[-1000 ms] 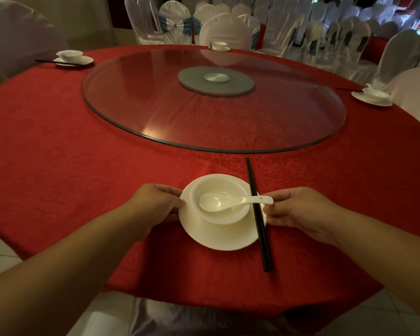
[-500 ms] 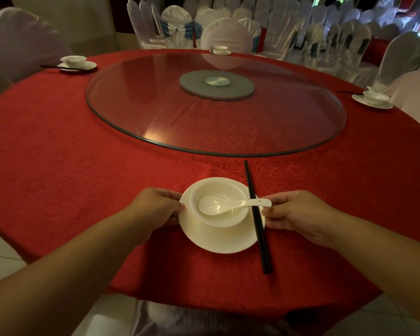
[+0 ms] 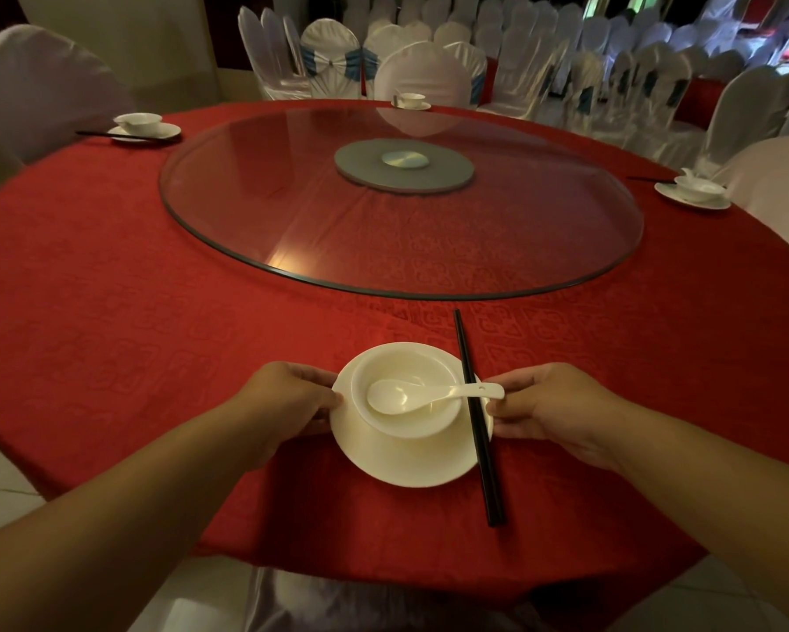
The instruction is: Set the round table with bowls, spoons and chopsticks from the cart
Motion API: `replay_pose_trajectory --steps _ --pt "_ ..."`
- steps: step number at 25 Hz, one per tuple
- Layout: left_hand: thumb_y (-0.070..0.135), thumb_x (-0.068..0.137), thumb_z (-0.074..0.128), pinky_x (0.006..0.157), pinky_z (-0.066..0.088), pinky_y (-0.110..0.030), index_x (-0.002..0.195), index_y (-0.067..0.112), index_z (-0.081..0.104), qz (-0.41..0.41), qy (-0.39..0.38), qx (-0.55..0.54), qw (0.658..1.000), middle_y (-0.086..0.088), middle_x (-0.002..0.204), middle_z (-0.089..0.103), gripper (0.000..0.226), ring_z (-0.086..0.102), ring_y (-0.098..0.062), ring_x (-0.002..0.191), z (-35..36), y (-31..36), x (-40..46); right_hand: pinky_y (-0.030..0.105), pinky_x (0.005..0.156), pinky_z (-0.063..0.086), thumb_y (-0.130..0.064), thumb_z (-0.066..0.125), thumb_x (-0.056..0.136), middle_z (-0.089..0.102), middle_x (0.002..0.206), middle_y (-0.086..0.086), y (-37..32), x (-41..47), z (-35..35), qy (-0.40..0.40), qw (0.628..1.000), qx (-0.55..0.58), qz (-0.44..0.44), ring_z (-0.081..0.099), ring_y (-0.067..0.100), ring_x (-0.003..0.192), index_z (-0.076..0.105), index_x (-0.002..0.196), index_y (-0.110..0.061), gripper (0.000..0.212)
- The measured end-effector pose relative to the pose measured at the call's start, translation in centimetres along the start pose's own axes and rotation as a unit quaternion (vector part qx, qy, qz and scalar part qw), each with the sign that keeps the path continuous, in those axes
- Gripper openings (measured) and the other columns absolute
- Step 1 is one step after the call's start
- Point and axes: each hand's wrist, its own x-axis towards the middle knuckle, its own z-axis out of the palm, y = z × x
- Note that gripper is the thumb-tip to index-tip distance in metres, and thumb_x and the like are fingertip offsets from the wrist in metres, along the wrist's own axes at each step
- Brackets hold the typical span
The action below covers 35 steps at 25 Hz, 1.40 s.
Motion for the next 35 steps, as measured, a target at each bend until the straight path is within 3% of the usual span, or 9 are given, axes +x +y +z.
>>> replay_pose_trajectory --steps 8,15,24,30,32,35 --pt "-0.005 0.090 0.066 0.060 0.063 -0.022 0.105 0.002 0.075 0.009 0.000 -0.003 1.000 -0.015 0.101 0.077 0.018 0.075 -0.022 0.088 0.6 0.0 -0.1 0.029 0.069 0.062 0.012 0.067 0.085 0.079 0.096 0.015 0.0 -0.1 -0.4 0.003 1.000 0.000 0.004 0.077 0.024 0.090 0.077 0.102 -0.002 0.024" --pt "-0.004 0.090 0.066 0.074 0.062 -0.031 0.106 0.004 0.075 0.019 0.011 0.005 1.000 -0.014 0.102 0.077 0.019 0.075 -0.025 0.094 0.6 -0.1 0.1 0.028 0.067 0.062 0.014 0.066 0.085 0.079 0.097 0.016 -0.1 -0.3 -0.2 0.014 1.000 0.006 0.002 0.077 0.024 0.088 0.075 0.104 0.000 0.025" --pt "-0.004 0.090 0.067 0.069 0.061 -0.029 0.105 0.004 0.075 0.013 0.020 -0.004 1.000 -0.015 0.101 0.078 0.019 0.075 -0.025 0.092 0.2 -0.4 0.5 0.030 0.071 0.062 0.011 0.067 0.087 0.078 0.099 0.016 -0.2 -0.2 0.2 0.013 1.000 -0.004 0.001 0.077 0.024 0.090 0.075 0.106 -0.001 0.024" --pt "0.014 0.093 0.071 0.076 0.063 -0.036 0.108 0.010 0.073 0.027 0.016 0.038 0.999 -0.011 0.102 0.076 0.015 0.074 -0.024 0.093 -0.1 0.0 -0.2 0.028 0.062 0.061 -0.004 0.065 0.093 0.076 0.099 0.014 -0.9 -1.5 0.4 0.012 0.993 -0.117 0.014 0.073 0.020 0.084 0.073 0.107 -0.015 0.019" --pt "0.023 0.090 0.073 0.068 0.062 -0.037 0.102 0.017 0.072 0.055 0.039 0.106 0.992 -0.008 0.099 0.075 0.013 0.072 -0.020 0.086 -0.7 0.7 -1.0 0.028 0.061 0.061 -0.005 0.064 0.093 0.074 0.097 0.010 -1.7 -2.1 0.6 0.021 0.983 -0.183 0.010 0.072 0.019 0.084 0.071 0.108 -0.018 0.021" --pt "0.024 0.088 0.075 0.075 0.062 -0.046 0.094 0.020 0.072 0.110 0.060 0.178 0.976 -0.010 0.091 0.076 0.007 0.073 -0.029 0.083 -1.1 1.7 -2.9 0.032 0.061 0.062 -0.006 0.069 0.089 0.070 0.092 0.008 -3.4 -3.8 -0.1 0.063 0.965 -0.253 -0.012 0.070 0.019 0.079 0.068 0.106 -0.019 0.021"
